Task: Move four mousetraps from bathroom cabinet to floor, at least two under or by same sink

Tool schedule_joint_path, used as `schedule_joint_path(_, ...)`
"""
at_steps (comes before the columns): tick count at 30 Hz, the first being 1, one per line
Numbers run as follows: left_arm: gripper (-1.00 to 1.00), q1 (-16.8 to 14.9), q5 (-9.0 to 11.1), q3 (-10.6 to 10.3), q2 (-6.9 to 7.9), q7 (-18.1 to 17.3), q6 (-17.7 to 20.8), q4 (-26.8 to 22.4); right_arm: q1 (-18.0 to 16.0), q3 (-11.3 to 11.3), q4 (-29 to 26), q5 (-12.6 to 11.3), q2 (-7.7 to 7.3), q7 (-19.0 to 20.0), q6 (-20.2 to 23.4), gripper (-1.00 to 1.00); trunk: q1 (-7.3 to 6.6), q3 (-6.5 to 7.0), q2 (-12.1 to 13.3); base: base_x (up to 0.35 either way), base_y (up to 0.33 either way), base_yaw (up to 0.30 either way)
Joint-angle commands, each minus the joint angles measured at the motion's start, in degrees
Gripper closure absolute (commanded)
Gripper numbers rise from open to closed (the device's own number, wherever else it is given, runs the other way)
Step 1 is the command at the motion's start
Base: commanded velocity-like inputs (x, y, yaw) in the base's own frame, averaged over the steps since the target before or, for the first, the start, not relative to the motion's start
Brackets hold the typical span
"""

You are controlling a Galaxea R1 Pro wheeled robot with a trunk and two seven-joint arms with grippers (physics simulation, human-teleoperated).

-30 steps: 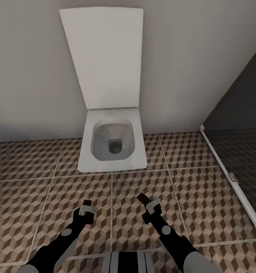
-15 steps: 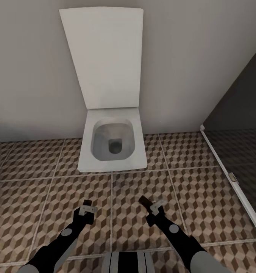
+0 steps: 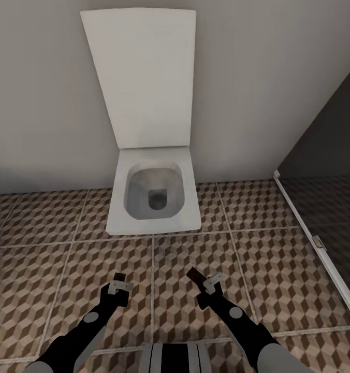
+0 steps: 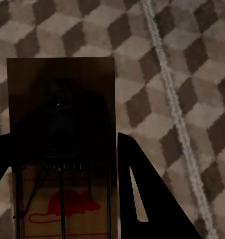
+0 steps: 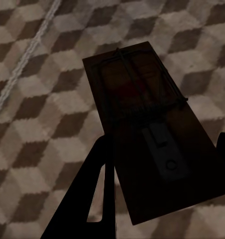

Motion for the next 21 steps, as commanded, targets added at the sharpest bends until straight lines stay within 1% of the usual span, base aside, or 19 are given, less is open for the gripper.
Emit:
schedule_joint_path(1, 1.0, -0.06, 0.37, -0.49, 0.09, 0.62, -0.24, -0.02, -0.03, -0.06, 0.08, 0.36, 0.02, -0.08, -0.2, 1.0, -0.01, -0.1, -0.01, 0.0, 0.0, 0.0)
schedule_joint_path(10, 1.0, -0.06, 0.37, -0.5, 0.07, 0.62, -0.24, -0.02, -0.03, 0.04, 0.27, 0.03, 0.13, -0.02, -0.21, 1.0, -0.01, -0.86, -0.01, 0.0, 0.0, 0.0)
schedule_joint_path(21, 1.0, -0.06, 0.37, -0.49, 0.04, 0.62, -0.24, -0.02, -0.03, 0.05, 0.32, 0.02, 0.15, -0.01, -0.21, 1.0, 2.41, -3.83, -4.42, 0.0, 0.0, 0.0)
